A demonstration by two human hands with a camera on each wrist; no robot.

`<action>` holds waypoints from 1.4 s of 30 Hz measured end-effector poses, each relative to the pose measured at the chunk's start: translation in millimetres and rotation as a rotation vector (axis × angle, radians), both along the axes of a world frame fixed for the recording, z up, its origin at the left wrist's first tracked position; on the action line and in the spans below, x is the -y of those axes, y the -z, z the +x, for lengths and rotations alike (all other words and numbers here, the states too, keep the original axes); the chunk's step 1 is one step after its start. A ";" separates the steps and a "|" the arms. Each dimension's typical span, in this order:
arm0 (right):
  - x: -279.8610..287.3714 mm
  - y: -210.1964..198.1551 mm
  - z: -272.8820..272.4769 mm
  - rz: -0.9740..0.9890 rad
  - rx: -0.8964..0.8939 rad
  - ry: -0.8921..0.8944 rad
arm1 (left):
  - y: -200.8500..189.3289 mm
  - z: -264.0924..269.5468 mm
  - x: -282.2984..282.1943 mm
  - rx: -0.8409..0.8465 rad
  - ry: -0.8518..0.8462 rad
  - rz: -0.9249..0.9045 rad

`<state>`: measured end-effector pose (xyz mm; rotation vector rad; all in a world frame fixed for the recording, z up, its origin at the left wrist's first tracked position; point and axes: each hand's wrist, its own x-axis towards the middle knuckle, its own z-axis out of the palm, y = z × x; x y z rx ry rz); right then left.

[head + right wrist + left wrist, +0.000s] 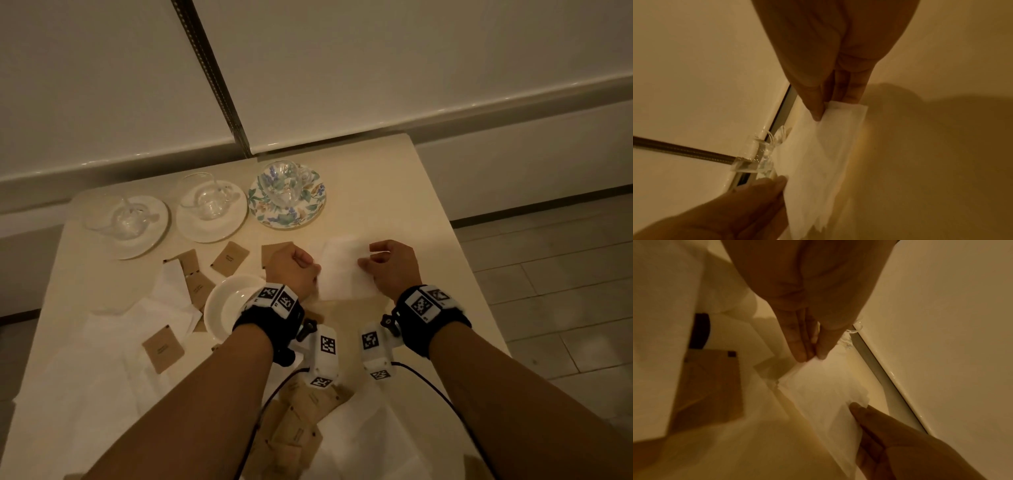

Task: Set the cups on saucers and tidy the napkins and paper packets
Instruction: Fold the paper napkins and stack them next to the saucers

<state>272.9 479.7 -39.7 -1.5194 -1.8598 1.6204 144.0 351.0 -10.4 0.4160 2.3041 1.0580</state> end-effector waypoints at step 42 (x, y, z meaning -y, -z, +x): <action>84.9 -56.8 77.0 0.234 0.656 -1.064 | -32.7 76.6 63.2 -0.107 0.755 -0.199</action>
